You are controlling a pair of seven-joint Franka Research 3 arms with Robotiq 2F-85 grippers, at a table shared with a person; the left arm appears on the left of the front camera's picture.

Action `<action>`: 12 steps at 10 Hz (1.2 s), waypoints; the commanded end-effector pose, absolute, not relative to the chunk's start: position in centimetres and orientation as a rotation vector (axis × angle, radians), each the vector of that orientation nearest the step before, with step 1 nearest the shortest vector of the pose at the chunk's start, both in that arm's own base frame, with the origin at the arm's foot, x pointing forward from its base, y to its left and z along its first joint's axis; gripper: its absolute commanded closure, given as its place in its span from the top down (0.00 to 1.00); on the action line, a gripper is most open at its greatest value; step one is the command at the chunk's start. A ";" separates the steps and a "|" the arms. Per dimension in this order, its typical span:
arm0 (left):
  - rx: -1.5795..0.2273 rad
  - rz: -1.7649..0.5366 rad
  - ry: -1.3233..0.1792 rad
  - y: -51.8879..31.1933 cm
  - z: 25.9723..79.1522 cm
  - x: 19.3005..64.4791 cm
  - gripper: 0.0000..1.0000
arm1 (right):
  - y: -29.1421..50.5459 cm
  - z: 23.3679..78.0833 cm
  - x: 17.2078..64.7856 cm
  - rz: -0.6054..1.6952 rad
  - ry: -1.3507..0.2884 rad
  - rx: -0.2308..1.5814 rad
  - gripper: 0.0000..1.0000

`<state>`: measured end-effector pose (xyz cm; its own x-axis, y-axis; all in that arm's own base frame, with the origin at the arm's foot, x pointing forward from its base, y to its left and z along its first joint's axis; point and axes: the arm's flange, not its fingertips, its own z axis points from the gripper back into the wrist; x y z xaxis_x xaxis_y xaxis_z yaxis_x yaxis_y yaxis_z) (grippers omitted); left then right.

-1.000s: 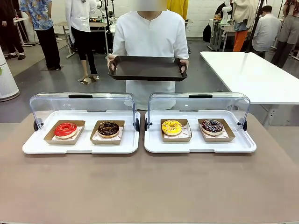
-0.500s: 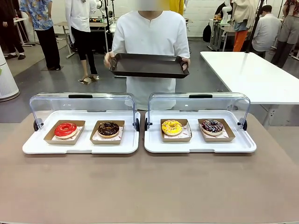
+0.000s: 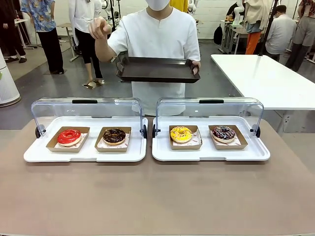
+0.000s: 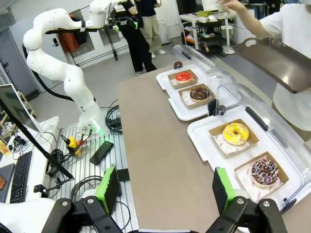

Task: Provide the desired donut to the person.
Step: Pick up and lift the Paper togo box containing the Donut pointed at by the person.

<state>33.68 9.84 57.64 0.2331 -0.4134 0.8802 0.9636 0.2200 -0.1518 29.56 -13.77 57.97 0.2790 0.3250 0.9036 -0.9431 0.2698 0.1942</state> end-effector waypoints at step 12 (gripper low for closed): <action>-0.846 -1.120 -0.829 9.9 57.8 33.7 1.00 | -13.8 58.0 29.6 1.023 -0.876 0.890 1.00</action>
<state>33.68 9.85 57.64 0.2331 -0.4133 0.8802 0.9636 0.2200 -0.1519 29.52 -13.81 57.97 0.2797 0.3245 0.9036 -0.9428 0.2708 0.1946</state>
